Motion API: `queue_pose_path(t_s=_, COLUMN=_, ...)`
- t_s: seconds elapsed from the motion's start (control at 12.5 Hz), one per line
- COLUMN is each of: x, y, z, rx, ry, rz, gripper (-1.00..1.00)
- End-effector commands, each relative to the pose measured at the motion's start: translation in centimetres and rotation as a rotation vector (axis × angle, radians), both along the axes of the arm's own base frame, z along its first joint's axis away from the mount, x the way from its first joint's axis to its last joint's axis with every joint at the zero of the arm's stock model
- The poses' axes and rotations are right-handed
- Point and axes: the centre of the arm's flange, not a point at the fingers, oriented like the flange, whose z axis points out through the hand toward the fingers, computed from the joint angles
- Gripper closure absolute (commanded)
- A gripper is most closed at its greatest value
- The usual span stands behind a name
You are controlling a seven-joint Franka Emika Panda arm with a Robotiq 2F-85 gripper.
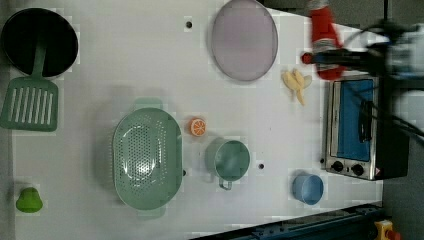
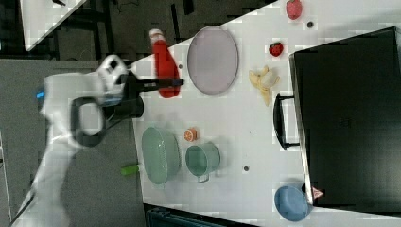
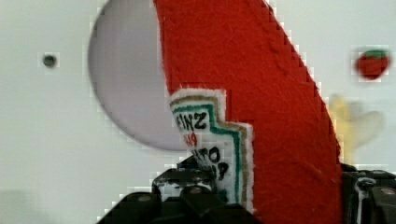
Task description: Pick ketchup from plate and place it on table.
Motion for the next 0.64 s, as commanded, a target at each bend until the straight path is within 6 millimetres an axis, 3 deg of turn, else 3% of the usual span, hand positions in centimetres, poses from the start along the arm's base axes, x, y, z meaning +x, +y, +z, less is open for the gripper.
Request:
queue_pose_path(t_s=0.08, x=-4.1, y=-3.4, z=0.5, rx=0.016, ry=0.041, rz=-0.101, gripper=-0.30)
queue_pose_path(t_s=0.4, x=-11.1, y=-5.8, z=-2.2, rx=0.010, ry=0.116, rz=-0.199, gripper=-0.30)
queue_pose_path(t_s=0.64, x=-14.0, y=-5.9, z=-6.6, rx=0.011, ry=0.159, rz=-0.274, gripper=-0.30)
